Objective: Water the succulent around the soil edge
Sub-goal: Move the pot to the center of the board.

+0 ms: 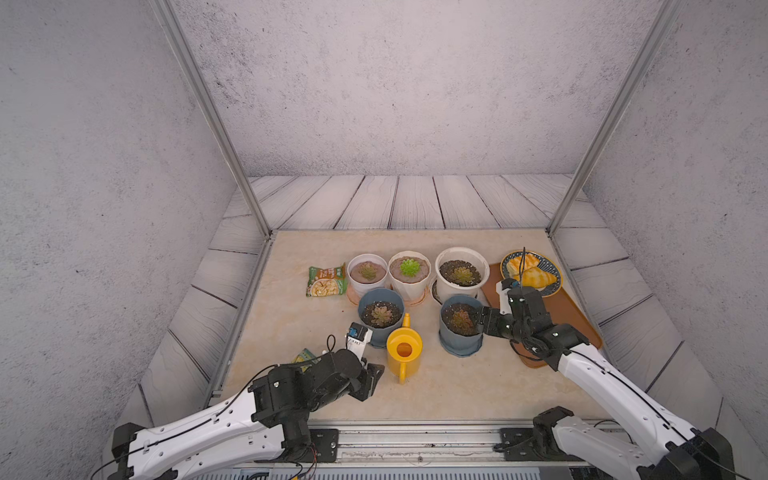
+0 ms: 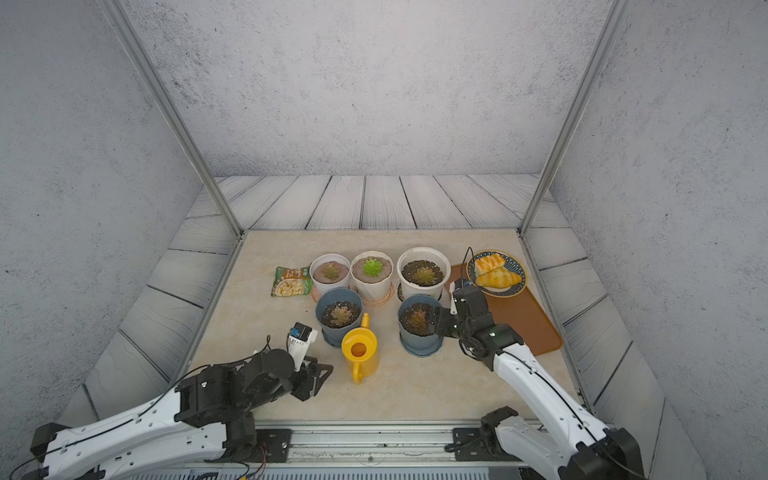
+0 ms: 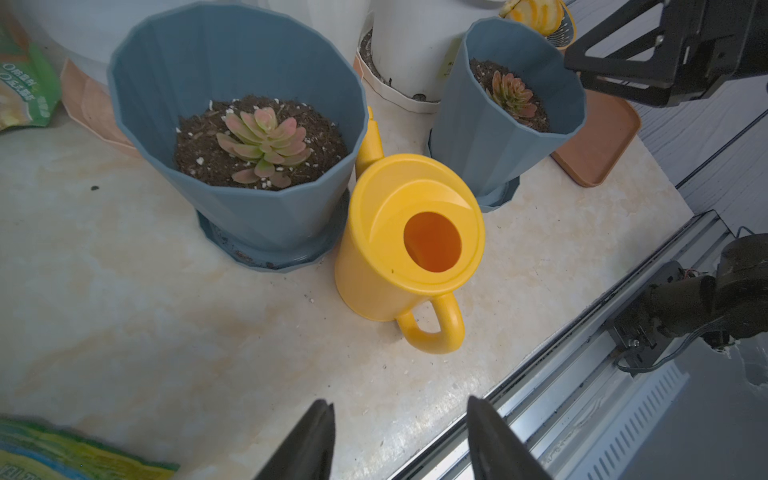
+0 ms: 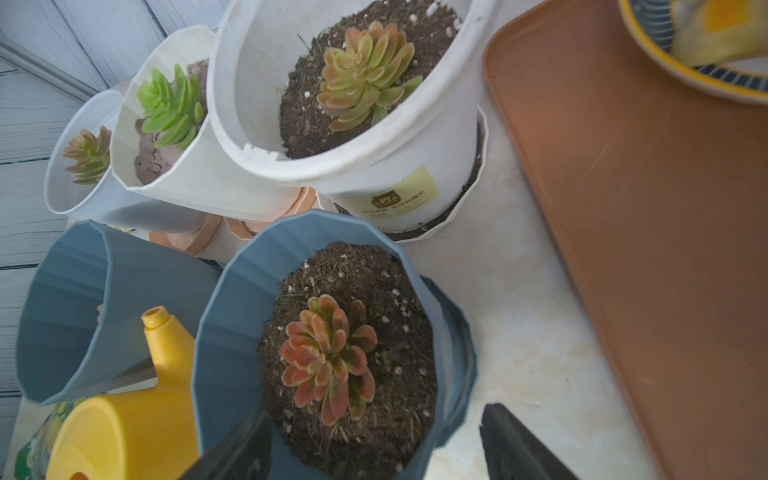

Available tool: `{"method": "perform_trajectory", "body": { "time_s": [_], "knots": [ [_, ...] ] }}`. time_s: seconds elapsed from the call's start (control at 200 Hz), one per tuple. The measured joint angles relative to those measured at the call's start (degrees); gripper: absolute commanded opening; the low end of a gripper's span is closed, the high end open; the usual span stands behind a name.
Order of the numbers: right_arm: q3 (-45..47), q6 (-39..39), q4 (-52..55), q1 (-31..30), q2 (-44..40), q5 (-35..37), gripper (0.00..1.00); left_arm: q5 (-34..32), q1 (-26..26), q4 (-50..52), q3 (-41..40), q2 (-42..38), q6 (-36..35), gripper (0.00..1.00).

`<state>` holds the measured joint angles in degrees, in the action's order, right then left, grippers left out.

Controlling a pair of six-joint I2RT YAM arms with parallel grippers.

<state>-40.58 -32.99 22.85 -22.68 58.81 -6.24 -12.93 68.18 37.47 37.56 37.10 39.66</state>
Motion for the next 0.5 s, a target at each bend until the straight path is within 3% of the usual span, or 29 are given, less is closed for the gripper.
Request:
{"method": "perform_trajectory", "body": {
  "time_s": [0.25,0.5],
  "knots": [
    [0.63,-3.23,-4.46,0.07,5.57,-3.37,0.72,-0.42,0.92,-0.55,0.00,0.74,-0.63,0.57],
    [0.61,-6.21,-9.44,-3.76,9.70,-3.63,0.76,-1.79,4.74,-2.82,-1.07,2.73,-0.07,0.59]
  ]
}}
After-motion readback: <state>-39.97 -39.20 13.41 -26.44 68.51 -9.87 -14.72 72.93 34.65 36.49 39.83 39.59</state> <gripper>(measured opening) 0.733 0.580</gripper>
